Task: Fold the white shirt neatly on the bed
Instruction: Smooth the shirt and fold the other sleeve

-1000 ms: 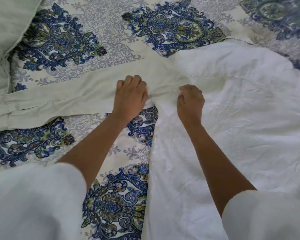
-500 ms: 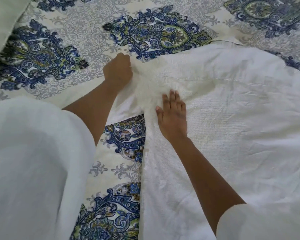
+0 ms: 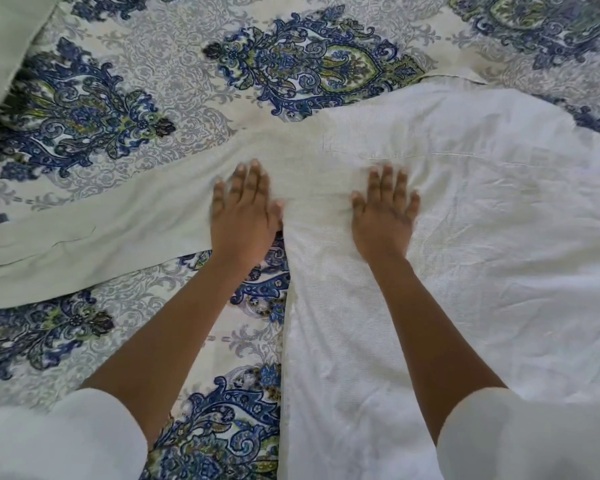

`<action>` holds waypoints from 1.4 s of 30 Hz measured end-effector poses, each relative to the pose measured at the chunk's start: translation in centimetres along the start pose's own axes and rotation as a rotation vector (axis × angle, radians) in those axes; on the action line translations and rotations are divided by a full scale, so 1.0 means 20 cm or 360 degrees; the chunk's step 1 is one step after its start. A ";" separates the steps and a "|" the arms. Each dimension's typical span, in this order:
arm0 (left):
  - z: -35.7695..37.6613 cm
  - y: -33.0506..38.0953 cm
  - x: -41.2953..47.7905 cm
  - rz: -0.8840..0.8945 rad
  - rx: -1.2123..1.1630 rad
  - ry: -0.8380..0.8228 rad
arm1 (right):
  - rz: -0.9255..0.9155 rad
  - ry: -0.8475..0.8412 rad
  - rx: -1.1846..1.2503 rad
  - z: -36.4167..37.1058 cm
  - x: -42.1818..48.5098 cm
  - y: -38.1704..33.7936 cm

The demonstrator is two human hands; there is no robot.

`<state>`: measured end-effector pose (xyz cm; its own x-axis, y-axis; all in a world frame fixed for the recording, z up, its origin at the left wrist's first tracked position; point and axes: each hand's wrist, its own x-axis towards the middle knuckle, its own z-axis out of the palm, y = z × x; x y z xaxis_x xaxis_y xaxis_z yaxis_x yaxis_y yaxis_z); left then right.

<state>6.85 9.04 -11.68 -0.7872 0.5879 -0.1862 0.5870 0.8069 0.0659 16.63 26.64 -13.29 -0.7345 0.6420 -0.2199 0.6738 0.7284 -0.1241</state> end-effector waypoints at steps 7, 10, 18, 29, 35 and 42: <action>0.04 -0.05 0.11 0.0283 0.0043 0.0005 | -0.0731 -0.0044 -0.0052 0.02 0.08 -0.22; 0.04 -0.26 0.11 0.0093 0.0087 0.0063 | -0.0517 0.0008 -0.0008 0.01 0.17 -0.19; 0.01 -0.39 -0.07 0.0120 0.0041 0.0007 | -0.0821 -0.0177 -0.0031 0.04 -0.03 -0.67; -0.15 -1.14 -0.25 -0.0660 -0.0160 0.0156 | -0.0697 -0.0176 -0.0013 0.02 -0.06 -0.81; -0.24 -1.39 -0.22 -0.0678 -0.0209 -0.0419 | -0.0671 -0.0115 -0.0064 0.08 -0.08 -0.80; -0.28 -1.48 -0.23 -0.0778 -0.0344 -0.0018 | -0.0787 -0.0092 -0.0064 0.11 -0.23 -0.82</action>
<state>-7.93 -17.16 -7.20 -0.9563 0.1408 -0.2562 0.0991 0.9806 0.1690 9.18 11.20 -12.29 -0.9589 0.2038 -0.1976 0.2414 0.9517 -0.1898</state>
